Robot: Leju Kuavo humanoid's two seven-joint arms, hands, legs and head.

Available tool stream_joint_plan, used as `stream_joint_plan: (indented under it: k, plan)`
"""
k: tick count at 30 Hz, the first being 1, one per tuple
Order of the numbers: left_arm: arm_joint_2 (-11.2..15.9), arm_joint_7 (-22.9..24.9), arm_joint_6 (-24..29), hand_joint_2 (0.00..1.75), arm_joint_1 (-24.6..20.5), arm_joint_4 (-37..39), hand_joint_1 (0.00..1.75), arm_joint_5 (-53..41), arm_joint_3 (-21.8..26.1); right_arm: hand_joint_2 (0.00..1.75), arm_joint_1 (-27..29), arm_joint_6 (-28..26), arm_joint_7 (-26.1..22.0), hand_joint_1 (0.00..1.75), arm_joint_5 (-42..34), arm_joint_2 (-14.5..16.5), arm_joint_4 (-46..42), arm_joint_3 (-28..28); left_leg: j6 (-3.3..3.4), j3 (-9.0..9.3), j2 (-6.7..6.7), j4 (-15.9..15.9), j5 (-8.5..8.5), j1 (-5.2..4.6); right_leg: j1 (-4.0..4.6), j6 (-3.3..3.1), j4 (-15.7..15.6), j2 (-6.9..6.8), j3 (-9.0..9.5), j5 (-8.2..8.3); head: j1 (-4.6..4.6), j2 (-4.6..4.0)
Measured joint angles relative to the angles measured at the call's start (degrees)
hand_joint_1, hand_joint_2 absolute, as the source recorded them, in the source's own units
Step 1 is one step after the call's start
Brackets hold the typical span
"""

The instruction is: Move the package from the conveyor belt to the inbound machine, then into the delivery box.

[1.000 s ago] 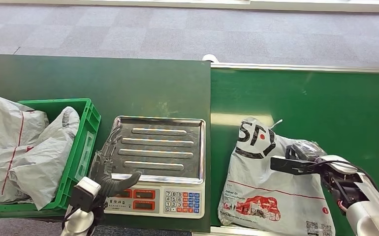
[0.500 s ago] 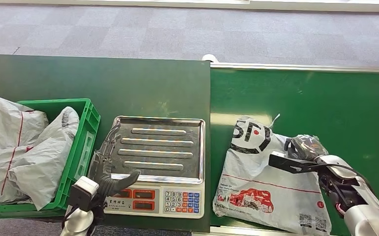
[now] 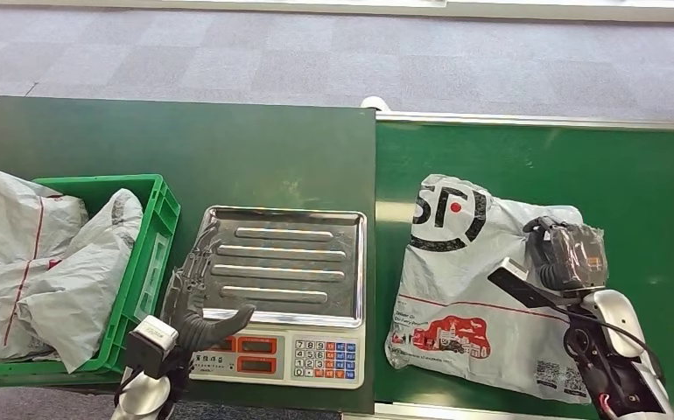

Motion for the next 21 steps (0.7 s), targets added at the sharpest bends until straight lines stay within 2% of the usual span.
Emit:
stream_joint_plan:
  k: [6,12,18,21]
  plan:
    - [0.6,0.0,0.9,1.75,0.0,0.0,0.00,0.8,-0.7,1.75,1.4,-3.9,-3.4,1.75,-1.5,1.1,-4.2,-2.8,0.01,0.01,0.00,0.0,0.02,0.00,0.00,0.00,0.0,0.01,0.00,0.00,0.01,0.00]
    - [1.0,0.0,1.4,1.75,0.0,0.0,0.00,1.4,-0.9,1.75,1.6,-5.1,-4.4,1.75,-2.5,1.9,-6.9,-4.1,0.01,0.00,0.00,0.0,0.02,0.00,0.00,0.00,0.0,0.01,-0.01,0.00,0.01,0.00]
    - [1.3,0.0,8.0,1.75,0.0,-2.1,0.00,8.4,-0.8,1.75,1.4,-8.1,-6.0,1.75,-5.5,2.3,-9.9,-4.5,0.01,0.00,0.00,0.0,0.02,0.00,0.00,0.00,0.0,0.01,0.01,0.01,0.01,0.00]
    - [1.5,0.0,10.8,1.75,0.2,-4.7,0.00,11.0,-0.6,1.75,0.8,-9.4,-5.9,1.75,-4.4,2.1,-12.4,-4.5,0.01,0.00,0.01,0.0,0.03,0.00,0.01,0.00,0.0,0.01,0.01,0.01,0.00,0.00]
